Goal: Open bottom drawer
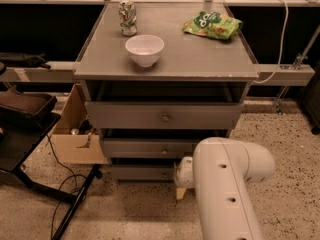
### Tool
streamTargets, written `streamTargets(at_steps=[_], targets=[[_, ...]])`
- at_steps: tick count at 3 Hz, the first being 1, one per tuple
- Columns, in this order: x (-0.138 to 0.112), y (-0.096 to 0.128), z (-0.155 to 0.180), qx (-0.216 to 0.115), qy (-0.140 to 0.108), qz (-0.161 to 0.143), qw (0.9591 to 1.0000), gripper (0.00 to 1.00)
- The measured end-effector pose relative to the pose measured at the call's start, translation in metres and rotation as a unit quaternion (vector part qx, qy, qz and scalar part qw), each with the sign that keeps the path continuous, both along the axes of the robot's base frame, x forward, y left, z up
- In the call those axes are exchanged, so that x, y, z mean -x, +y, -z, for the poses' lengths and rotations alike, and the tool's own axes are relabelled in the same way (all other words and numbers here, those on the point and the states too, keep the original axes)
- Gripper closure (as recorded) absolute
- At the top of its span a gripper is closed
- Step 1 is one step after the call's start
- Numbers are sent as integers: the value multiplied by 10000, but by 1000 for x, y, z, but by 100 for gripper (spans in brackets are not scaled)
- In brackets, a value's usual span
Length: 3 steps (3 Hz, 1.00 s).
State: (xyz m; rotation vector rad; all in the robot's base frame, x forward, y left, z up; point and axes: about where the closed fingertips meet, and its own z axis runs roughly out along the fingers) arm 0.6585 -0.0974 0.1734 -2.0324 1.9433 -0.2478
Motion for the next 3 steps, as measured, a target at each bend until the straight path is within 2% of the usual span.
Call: streamTargets(at_steps=[2,3], targets=[[-20,11,12,-19,-16,-6,10000,0],[-24,15,15,-4,18,-2,10000,18]])
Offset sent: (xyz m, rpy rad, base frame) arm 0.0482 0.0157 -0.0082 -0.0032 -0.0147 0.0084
